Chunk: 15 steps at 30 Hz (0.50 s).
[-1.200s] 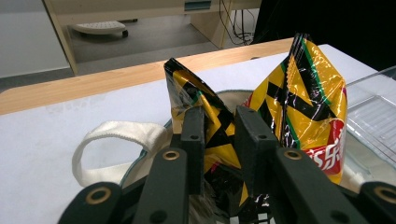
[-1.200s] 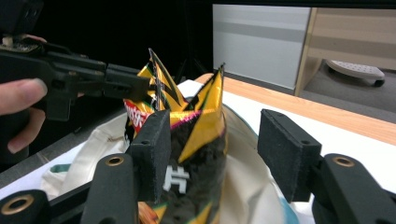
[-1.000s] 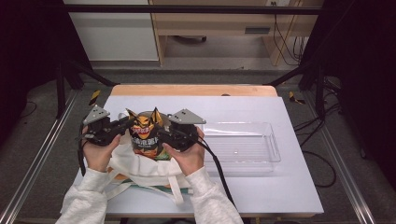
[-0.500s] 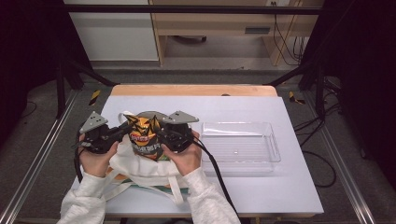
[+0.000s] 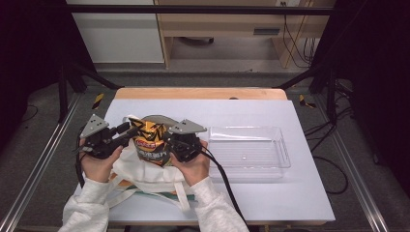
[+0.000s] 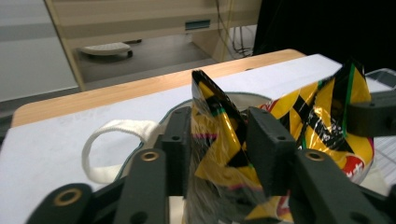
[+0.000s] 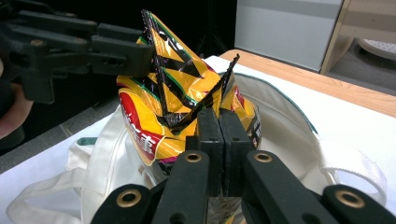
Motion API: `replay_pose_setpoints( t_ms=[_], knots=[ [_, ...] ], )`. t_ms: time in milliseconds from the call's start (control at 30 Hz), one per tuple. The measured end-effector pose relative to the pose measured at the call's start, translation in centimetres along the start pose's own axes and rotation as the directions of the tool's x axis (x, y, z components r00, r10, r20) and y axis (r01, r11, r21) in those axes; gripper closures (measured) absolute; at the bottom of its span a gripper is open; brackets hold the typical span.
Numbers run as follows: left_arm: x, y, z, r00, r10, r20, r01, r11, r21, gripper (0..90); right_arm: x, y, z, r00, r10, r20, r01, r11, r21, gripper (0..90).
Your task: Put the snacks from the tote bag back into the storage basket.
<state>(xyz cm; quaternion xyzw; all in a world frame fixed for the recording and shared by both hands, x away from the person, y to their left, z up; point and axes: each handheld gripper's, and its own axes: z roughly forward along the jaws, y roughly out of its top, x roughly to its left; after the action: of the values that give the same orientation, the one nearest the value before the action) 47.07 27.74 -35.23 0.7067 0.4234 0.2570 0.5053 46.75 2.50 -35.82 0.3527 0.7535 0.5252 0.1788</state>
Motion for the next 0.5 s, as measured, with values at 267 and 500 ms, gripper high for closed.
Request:
replay_pose_setpoints(
  t_ms=[267, 500],
  knots=[
    [-0.2, -0.3, 0.1, 0.9991, -0.008, 0.041, 0.007, 0.9995, 0.032, 81.2, -0.1, -0.2, 0.1, 0.9999, 0.015, 0.001, -0.015, 1.0, -0.011, 89.7],
    [-0.8, -0.3, -0.2, 0.9998, 0.016, 0.01, -0.017, 0.9994, 0.029, 89.7, 0.0, 0.0, -0.1, 0.9997, 0.024, -0.004, -0.024, 1.0, -0.019, 90.0]
  ],
)
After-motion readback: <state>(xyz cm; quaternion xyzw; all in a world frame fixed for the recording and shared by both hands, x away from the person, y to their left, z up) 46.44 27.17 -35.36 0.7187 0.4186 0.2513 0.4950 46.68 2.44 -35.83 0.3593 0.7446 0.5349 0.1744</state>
